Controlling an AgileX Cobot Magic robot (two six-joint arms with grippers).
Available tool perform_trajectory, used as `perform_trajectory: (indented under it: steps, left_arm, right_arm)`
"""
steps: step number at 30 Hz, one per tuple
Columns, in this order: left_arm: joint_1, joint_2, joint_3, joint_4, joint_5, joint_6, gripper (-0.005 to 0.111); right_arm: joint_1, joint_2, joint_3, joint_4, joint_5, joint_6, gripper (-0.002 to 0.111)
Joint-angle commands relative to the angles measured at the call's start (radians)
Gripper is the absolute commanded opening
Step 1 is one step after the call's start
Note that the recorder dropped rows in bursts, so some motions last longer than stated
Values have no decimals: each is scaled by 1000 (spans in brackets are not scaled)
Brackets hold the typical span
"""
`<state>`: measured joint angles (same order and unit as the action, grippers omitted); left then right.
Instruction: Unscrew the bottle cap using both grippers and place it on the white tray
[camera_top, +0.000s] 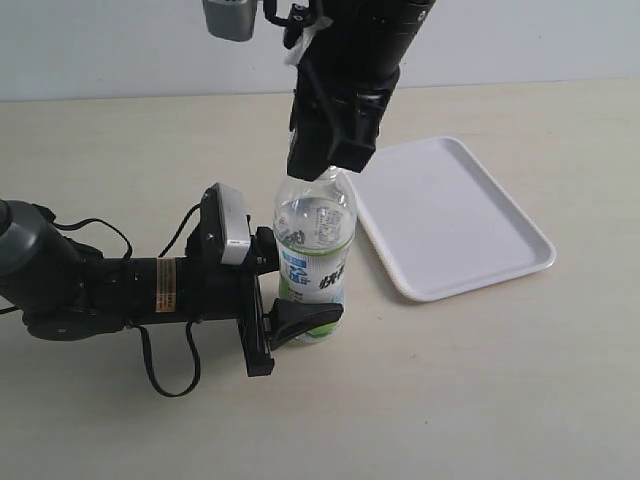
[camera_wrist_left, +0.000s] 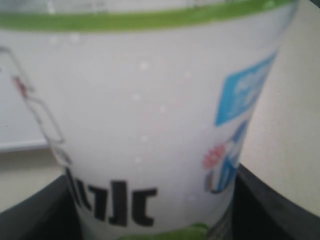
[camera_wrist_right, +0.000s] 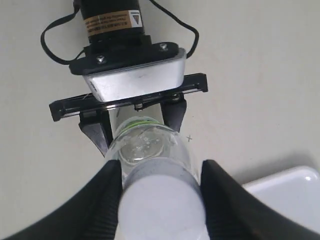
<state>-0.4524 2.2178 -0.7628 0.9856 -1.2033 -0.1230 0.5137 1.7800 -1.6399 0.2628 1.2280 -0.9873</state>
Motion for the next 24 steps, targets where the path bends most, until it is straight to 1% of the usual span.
perform_trajectory:
  steps: [1, 9, 19, 21, 24]
  left_arm:
    - [-6, -8, -4, 5, -18, 12, 1]
    - [-6, -8, -4, 5, -18, 12, 1]
    - [-6, -8, -4, 3, -18, 12, 1]
    - [-6, -8, -4, 1, -18, 14, 1]
    - [-6, -8, -4, -7, -18, 16, 1]
  right_arm:
    - [-1, 0, -3, -34, -7, -127, 0]
    - [-1, -17, -4, -34, -7, -130, 0]
    - [-1, -84, -4, -14, -7, -74, 0]
    - [-1, -99, -4, 20, -7, -37, 0]
    - [-1, -124, -4, 12, -7, 9, 0]
